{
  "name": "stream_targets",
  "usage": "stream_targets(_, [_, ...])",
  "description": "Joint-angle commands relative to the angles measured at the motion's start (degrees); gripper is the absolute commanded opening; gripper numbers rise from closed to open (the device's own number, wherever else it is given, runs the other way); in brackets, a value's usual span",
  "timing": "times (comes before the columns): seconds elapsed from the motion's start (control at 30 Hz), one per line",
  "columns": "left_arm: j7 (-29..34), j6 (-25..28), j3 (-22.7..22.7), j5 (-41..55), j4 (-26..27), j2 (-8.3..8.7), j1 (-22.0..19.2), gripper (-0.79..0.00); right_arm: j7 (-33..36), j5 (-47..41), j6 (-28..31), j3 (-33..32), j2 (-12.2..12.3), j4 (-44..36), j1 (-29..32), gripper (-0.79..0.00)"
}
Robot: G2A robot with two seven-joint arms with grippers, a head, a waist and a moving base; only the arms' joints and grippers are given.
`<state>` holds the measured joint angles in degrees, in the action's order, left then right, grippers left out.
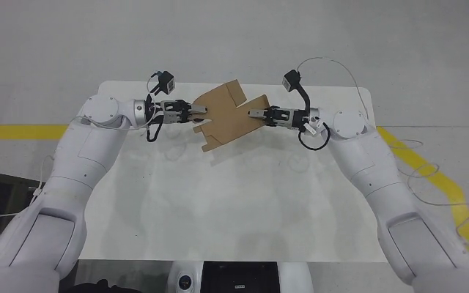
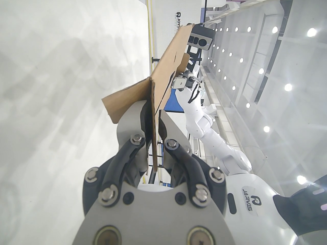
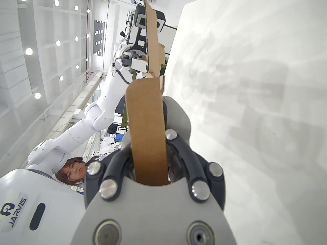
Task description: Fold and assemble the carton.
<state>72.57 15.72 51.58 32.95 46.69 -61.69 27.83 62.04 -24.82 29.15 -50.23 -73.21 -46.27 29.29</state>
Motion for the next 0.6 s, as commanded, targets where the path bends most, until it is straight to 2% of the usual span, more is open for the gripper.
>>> stream_targets(0.0, [0.21, -0.11, 0.14, 0.13, -0.01, -0.10, 0.00, -0.785, 0.08, 0.06, -0.06, -0.12, -0.05, -0.02, 0.02, -0.785])
stream_targets(0.27, [0.53, -0.24, 0.62, -0.06, -0.30, -0.40, 0.01, -0.785, 0.27, 0.63, 0.00, -0.60, -0.18, 0.10, 0.16, -0.785])
stream_targets(0.3, [0.72, -0.24, 0.76, 0.06, -0.32, -0.42, -0.03, -0.785, 0.25, 0.71, -0.05, -0.75, -0.15, 0.37, 0.17, -0.754])
stream_targets(0.33, [0.91, -0.20, 0.93, 0.19, -0.32, -0.43, -0.08, -0.785, 0.14, 0.84, -0.03, -0.96, -0.10, 0.68, 0.15, -0.570])
stream_targets(0.37, [1.20, -0.16, 1.09, 0.33, -0.29, -0.44, -0.12, -0.785, 0.07, 1.22, -0.05, -1.15, -0.03, 1.03, 0.07, -0.422])
stream_targets(0.4, [1.48, -0.08, 1.30, 0.48, -0.28, -0.43, -0.19, -0.785, -0.07, 1.76, 0.04, -1.40, 0.09, 1.36, -0.06, -0.145])
stream_targets(0.43, [1.76, 0.05, 1.54, 0.64, -0.25, -0.41, -0.24, -0.785, -0.19, 2.14, 0.16, -1.71, 0.21, 1.67, -0.14, 0.000])
stream_targets(0.57, [2.88, 0.69, 2.38, 0.94, 0.09, -0.30, -0.29, -0.785, -0.82, 4.67, 0.83, -3.23, 0.97, 2.85, -0.78, 0.000])
